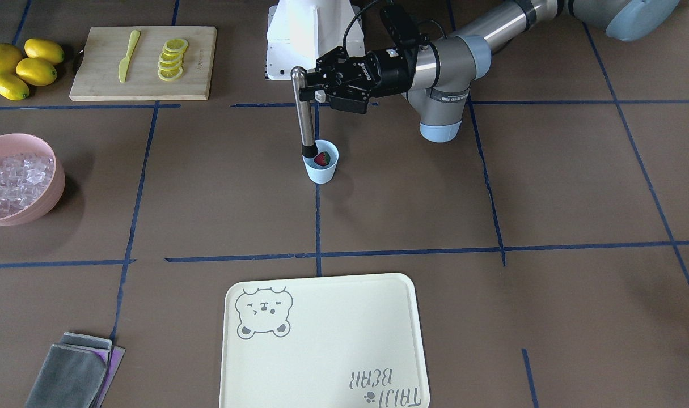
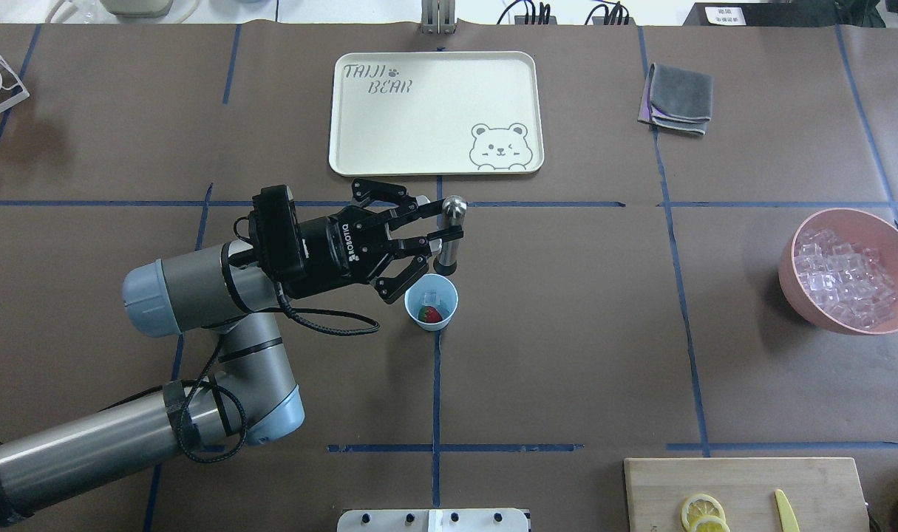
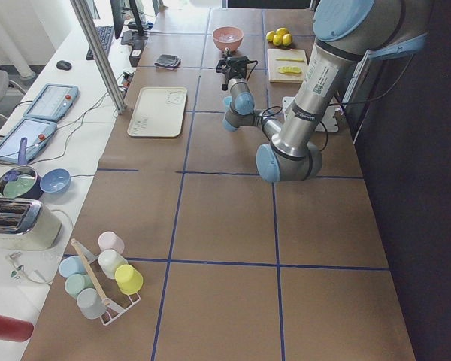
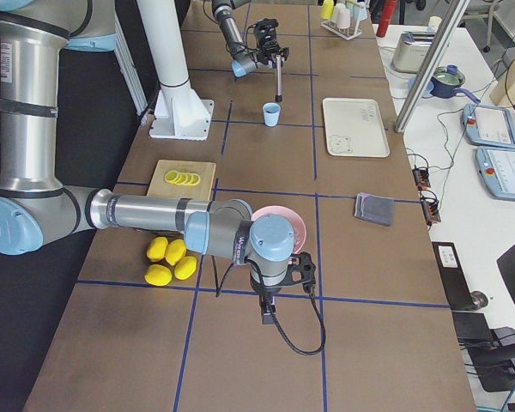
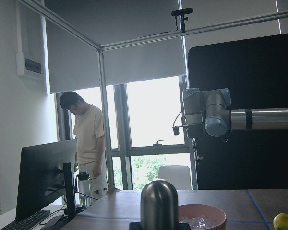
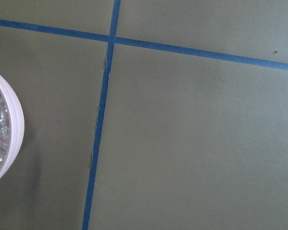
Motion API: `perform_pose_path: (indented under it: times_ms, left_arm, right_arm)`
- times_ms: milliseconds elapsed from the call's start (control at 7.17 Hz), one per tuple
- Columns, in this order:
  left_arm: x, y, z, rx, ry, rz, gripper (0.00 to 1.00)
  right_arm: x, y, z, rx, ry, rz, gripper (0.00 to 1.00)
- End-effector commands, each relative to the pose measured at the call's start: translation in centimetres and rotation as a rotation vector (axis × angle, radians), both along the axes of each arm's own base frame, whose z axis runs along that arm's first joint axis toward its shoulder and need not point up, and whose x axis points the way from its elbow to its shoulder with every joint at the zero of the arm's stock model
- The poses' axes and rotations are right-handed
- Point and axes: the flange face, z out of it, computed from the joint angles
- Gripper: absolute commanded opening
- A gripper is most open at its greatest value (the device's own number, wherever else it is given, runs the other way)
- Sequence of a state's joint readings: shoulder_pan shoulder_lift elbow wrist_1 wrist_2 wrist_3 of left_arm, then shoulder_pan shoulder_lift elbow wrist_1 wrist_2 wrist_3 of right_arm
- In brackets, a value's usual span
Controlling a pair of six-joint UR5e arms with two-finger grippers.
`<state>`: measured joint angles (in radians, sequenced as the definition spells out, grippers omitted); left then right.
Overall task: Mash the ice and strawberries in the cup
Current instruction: 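Carry the pestle with the left gripper over the light-blue cup, then lower the pestle into the cup and press down on the contents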
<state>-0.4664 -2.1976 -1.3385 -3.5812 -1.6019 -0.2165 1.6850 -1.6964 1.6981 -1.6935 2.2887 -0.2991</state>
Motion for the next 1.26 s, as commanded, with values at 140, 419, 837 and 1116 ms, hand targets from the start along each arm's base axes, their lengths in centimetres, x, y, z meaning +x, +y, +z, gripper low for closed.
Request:
perform_pose_path:
  times_ms: [140,419,837,1116]
  left_arm:
    - [2.0,1.1,2.4,-0.006,0.004,0.016,0.01]
    - [3.2,2.3,3.8,-0.022,-0.006,0.020,0.01]
    - [5.8,4.2,6.2,-0.060,-0.009,0.002,0.01]
    - [5.8,4.2,6.1,-0.060,-0.007,0.002,0.01]
  right_arm:
    - [0.0,0.0,0.1,-0.002,0.000,-0.001,0.99]
    - [0.0,0.0,0.2,-0.005,-0.001,-0.001,0.99]
    - [0.0,0.1,0.3,-0.006,-0.001,-0.001,0.99]
    - [0.0,0.1,0.3,-0.006,-0.001,-0.001,0.99]
